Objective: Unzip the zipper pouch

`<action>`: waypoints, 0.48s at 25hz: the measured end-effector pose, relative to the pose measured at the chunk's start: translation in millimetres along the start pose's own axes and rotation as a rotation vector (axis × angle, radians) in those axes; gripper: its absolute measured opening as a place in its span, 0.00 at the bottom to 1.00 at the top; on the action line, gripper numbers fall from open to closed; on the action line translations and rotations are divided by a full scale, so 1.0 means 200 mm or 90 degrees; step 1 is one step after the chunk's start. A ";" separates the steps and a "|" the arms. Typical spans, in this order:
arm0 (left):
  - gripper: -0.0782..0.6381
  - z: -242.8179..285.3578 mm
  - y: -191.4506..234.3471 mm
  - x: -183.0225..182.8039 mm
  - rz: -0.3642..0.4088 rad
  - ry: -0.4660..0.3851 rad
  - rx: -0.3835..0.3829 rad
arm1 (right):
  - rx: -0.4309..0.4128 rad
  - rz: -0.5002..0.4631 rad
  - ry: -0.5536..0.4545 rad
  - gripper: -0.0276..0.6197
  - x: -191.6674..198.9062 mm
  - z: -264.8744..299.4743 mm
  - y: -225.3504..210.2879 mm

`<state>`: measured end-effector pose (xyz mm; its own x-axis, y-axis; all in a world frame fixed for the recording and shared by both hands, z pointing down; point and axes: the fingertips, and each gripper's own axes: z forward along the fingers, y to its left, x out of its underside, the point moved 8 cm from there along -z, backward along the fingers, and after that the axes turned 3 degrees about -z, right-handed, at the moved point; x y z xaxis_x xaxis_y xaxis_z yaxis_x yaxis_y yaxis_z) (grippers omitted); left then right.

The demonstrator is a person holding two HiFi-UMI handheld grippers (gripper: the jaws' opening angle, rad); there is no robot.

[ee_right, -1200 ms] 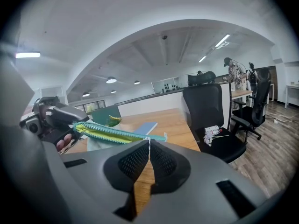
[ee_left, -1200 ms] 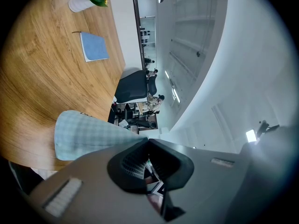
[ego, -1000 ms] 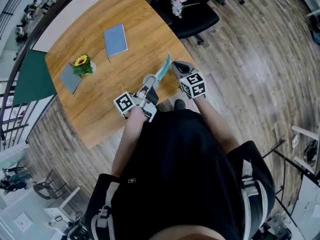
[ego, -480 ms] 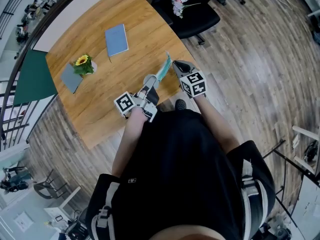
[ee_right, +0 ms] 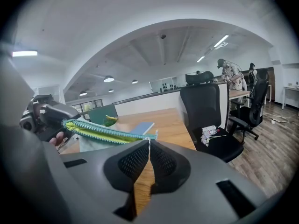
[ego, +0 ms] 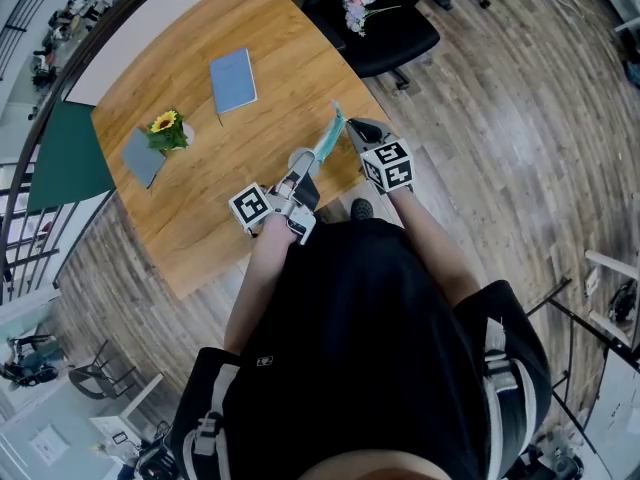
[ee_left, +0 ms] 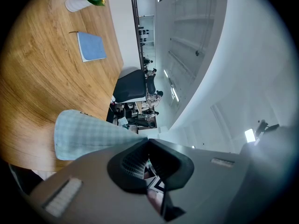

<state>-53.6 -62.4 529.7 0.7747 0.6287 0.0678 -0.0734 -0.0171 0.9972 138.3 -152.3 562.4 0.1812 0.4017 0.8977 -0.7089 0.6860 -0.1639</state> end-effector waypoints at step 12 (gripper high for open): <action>0.11 -0.01 0.00 -0.01 -0.005 0.004 0.002 | 0.018 -0.004 0.004 0.06 -0.01 -0.01 -0.05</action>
<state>-56.5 -61.6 530.1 0.7714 0.6335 0.0601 -0.0655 -0.0149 0.9977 145.4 -159.0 560.8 0.1900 0.4011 0.8961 -0.7268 0.6711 -0.1463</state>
